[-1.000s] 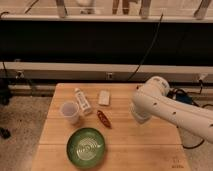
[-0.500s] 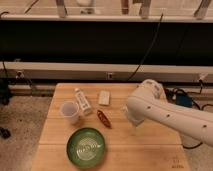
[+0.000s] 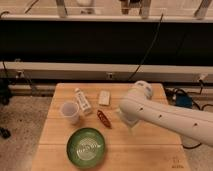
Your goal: Pick up the ceramic bowl
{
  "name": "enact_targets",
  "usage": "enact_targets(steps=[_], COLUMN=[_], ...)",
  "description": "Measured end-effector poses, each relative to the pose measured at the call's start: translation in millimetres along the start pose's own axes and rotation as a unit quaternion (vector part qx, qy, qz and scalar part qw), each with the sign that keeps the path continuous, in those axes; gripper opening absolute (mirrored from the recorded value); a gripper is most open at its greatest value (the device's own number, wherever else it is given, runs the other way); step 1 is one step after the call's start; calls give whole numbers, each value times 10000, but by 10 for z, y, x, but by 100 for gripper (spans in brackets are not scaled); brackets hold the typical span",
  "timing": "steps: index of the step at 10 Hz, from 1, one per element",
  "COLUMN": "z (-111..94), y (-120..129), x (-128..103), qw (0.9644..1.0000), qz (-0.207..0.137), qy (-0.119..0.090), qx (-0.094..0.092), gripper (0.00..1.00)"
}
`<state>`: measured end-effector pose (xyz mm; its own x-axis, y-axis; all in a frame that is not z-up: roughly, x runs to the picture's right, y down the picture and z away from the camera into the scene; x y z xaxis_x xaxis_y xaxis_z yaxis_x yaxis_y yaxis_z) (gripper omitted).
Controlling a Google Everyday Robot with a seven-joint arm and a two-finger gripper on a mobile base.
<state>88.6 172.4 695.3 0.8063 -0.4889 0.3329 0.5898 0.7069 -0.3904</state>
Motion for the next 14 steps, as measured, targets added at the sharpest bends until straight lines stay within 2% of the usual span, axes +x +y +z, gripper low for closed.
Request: enact_targets(steps=[2, 7, 13, 14], z=[32, 104, 204, 228], y=[-21, -110, -162, -147], x=[-79, -369, -629, -672], qw=[9998, 9957, 9845, 9839], qz=[-209, -917, -1737, -1767], qy=[-25, -111, -184, -226], qx=[-22, -93, -141, -130], gripper=[80, 80, 80, 80])
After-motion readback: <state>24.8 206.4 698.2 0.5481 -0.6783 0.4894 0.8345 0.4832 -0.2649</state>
